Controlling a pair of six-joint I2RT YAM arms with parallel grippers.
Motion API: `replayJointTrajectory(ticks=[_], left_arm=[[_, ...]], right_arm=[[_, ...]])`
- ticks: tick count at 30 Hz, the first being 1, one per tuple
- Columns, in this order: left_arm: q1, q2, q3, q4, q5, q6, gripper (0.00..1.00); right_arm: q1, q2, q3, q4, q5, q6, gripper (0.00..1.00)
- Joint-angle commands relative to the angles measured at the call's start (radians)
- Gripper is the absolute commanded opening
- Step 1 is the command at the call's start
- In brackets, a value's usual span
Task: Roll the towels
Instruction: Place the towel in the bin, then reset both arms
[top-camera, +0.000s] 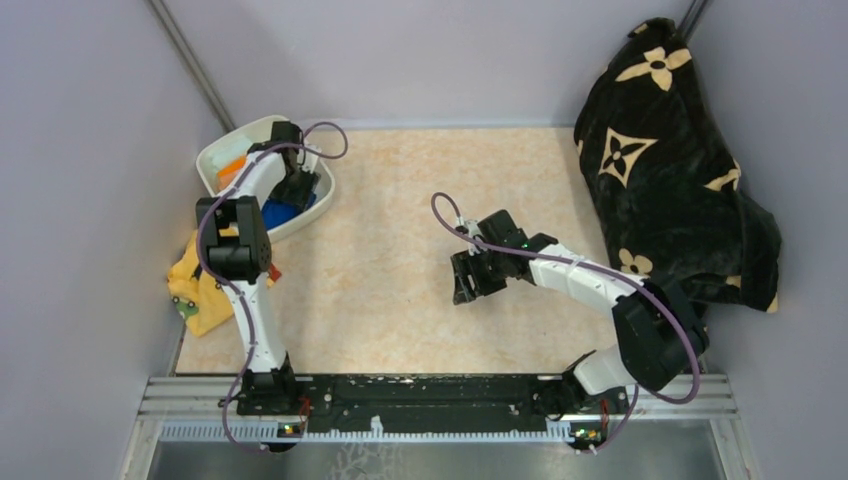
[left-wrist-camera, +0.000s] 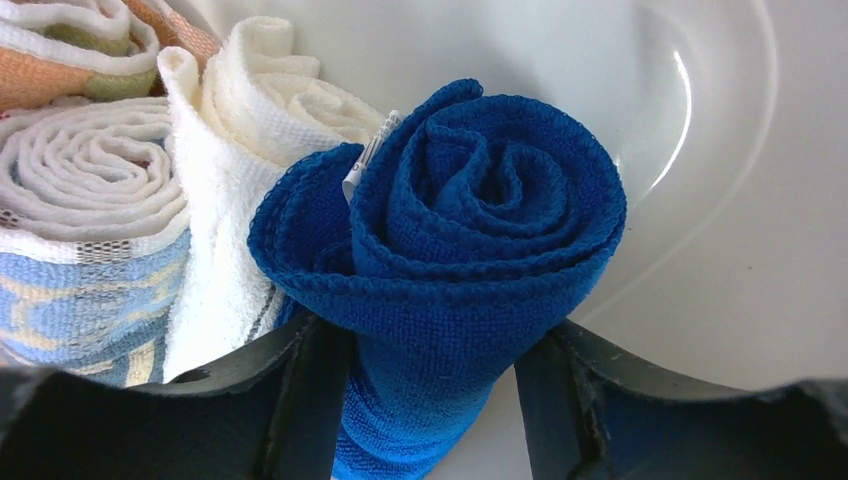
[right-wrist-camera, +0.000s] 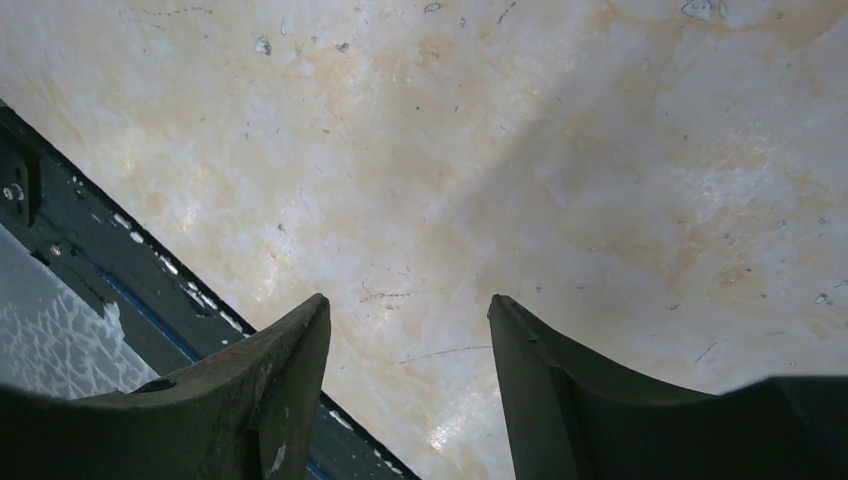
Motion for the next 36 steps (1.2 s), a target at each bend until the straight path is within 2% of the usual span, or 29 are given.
replayJointTrajectory(ticks=[1, 7, 10, 13, 16, 20, 24, 27, 29, 33, 36], left_arm=[[0.008, -0.067, -0.039, -0.102, 0.015, -0.011, 0.66], [0.001, -0.162, -0.069, -0.099, 0.086, -0.011, 0.74], [-0.001, -0.225, -0.103, -0.088, 0.120, -0.009, 0.81], [-0.001, -0.290, -0.153, -0.060, 0.147, -0.008, 0.84], [-0.001, -0.355, -0.184, -0.046, 0.199, -0.043, 0.84], [-0.001, -0.457, -0.216, -0.015, 0.256, -0.161, 0.85], [0.002, -0.652, -0.327, 0.107, 0.256, -0.273, 0.88], [0.004, -0.829, -0.414, 0.177, 0.260, -0.353, 0.98], [0.004, -0.947, -0.471, 0.227, 0.267, -0.396, 1.00], [0.004, -1.171, -0.548, 0.224, 0.229, -0.510, 1.00], [0.005, -1.308, -0.588, 0.185, 0.169, -0.601, 1.00]], right_arm=[[-0.001, -0.061, 0.030, -0.008, 0.027, -0.026, 0.59], [-0.001, -0.090, 0.057, -0.044, 0.067, -0.050, 0.59], [-0.001, -0.101, 0.076, -0.064, 0.085, -0.065, 0.59], [-0.001, -0.116, 0.094, -0.077, 0.111, -0.079, 0.59], [-0.002, -0.127, 0.110, -0.083, 0.154, -0.088, 0.60], [-0.027, -0.134, 0.154, -0.091, 0.234, -0.088, 0.61], [-0.082, -0.153, 0.214, -0.092, 0.356, -0.068, 0.69], [-0.178, -0.182, 0.250, -0.092, 0.376, -0.039, 0.75], [-0.256, -0.209, 0.266, -0.093, 0.375, -0.019, 0.78], [-0.397, -0.294, 0.293, -0.103, 0.397, 0.012, 0.85], [-0.448, -0.377, 0.310, -0.103, 0.480, 0.008, 0.89]])
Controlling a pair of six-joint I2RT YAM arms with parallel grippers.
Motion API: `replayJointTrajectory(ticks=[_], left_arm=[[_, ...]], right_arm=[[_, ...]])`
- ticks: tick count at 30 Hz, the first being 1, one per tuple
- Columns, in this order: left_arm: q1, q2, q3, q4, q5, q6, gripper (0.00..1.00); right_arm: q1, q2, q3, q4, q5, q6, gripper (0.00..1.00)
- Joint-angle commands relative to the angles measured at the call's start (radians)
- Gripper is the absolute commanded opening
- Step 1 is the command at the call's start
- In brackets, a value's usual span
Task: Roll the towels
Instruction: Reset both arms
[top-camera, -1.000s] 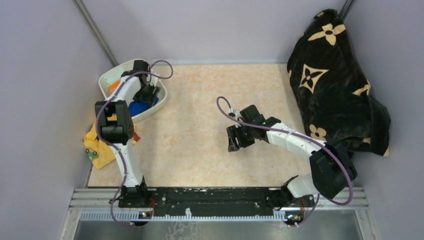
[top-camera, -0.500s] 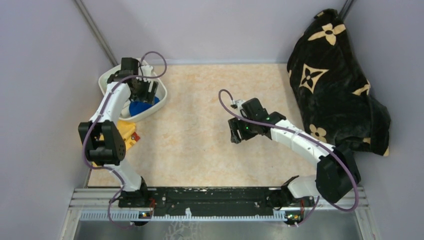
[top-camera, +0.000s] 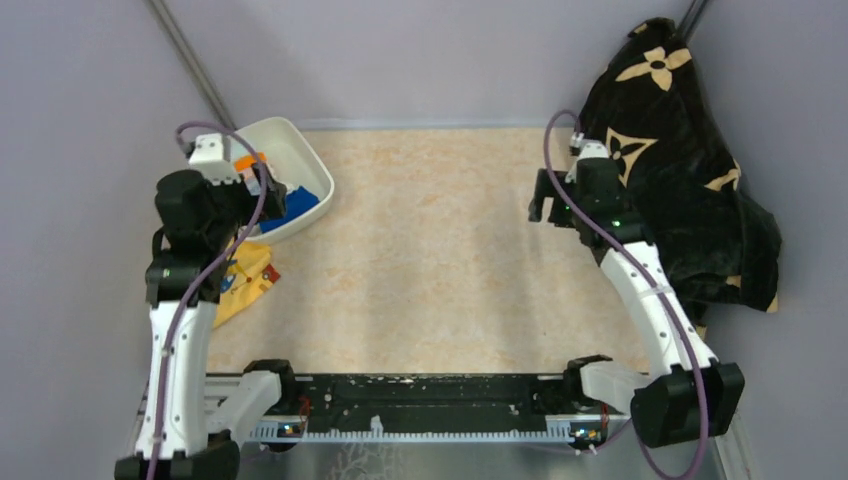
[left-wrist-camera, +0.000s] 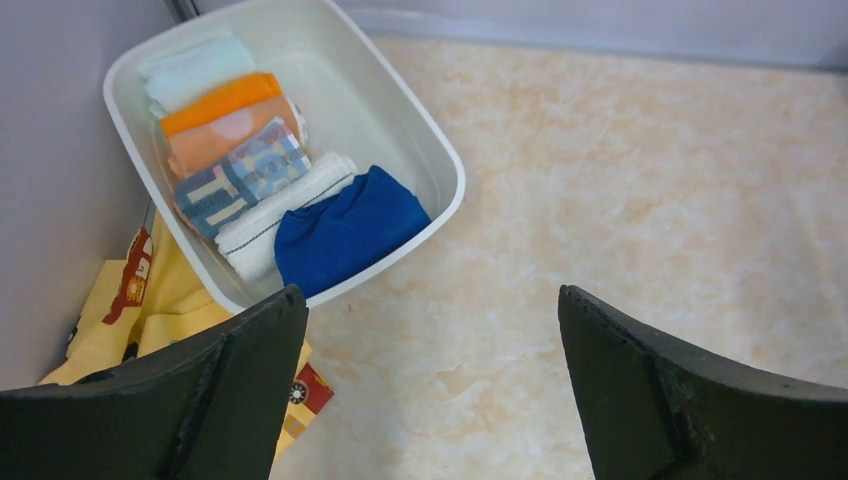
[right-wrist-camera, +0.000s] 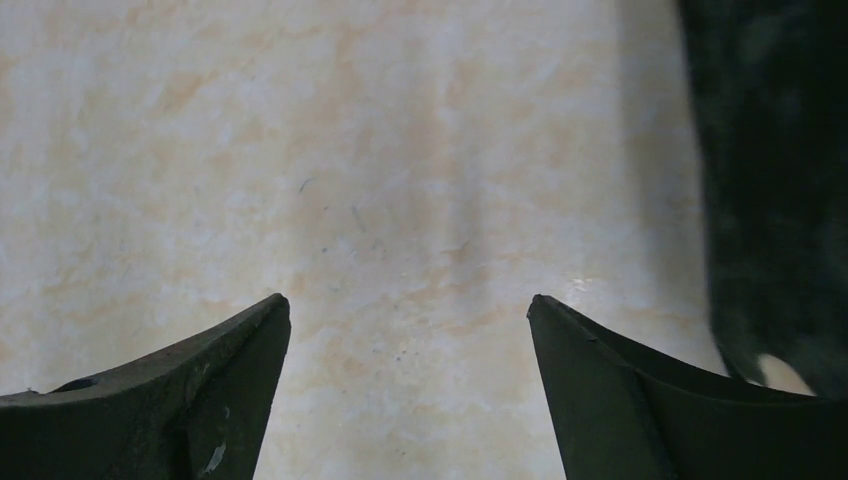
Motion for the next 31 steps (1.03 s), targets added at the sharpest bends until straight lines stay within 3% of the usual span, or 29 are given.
replayJointTrajectory(ticks=[1, 6, 14, 31], left_arm=[[0.003, -0.158, -0.058, -0.023, -0.086, -0.176, 1.00], [0.003, -0.272, -0.035, -0.109, -0.214, -0.206, 1.00], [0.000, -0.378, 0.007, -0.025, -0.280, -0.171, 1.00], [-0.048, -0.382, -0.057, 0.014, -0.262, -0.198, 1.00]], right_arm=[[-0.052, -0.149, 0.081, 0.007, 0.141, 0.015, 0.89], [-0.053, -0.300, 0.089, 0.057, 0.238, -0.021, 0.92], [-0.053, -0.468, 0.014, 0.187, 0.297, -0.048, 0.94], [-0.053, -0.480, -0.061, 0.245, 0.288, -0.020, 0.95]])
